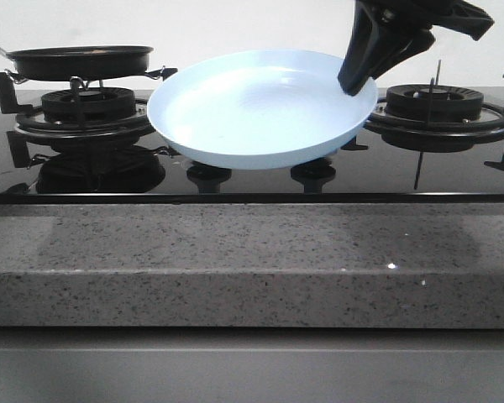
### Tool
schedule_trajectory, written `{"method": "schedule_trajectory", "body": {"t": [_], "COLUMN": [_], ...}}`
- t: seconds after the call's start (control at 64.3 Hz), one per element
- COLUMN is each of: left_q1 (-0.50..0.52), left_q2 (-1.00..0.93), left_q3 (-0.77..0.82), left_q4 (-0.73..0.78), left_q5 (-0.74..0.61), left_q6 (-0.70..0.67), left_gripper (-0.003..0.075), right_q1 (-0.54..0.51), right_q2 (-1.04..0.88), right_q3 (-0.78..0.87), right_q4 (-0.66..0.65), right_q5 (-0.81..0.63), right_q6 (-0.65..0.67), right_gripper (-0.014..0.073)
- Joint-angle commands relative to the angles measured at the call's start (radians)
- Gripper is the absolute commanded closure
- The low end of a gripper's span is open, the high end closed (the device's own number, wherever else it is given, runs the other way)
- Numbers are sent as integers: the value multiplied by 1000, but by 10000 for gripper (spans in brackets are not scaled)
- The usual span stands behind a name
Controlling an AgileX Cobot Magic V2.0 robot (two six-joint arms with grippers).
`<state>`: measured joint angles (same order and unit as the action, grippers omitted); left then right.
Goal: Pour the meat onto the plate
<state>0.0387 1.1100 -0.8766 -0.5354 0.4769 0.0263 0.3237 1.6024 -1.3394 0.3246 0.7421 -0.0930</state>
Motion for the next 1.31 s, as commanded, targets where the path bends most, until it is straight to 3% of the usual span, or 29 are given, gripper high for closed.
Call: {"method": "schedule_trajectory", "body": {"t": [0.0,0.109,0.28,0.389,0.793,1.166,1.29], "left_q1": [24,93,270,323,326,298,298], "left_q2": [55,143,282,366,620,720,722], "left_q3": [-105,-199,-298,-344,-522,-612,-612], "left_q4": [-75,-241,-618,-749,-861,-892,-896], "left_q5": [0,100,292,369,435,436,432], "left_q6": [5,133,338,408,414,414,414], "left_gripper": [63,76,169,213,230,232,334], "right_q1": [-1,-1,-1,-1,-1,-1,-1], "right_q2": [-51,-51,-51,-51,-51,-51,-51], "right_q3": [-26,-26,-26,-26,-26,-26,-26], "right_q4": [26,26,26,26,26,26,26], "right_q5": [-39,-39,-39,-39,-39,-39,-39], "right_q6": [-9,-9,-9,-9,-9,-9,-9], "right_gripper": [654,654,654,654,654,654,654]}}
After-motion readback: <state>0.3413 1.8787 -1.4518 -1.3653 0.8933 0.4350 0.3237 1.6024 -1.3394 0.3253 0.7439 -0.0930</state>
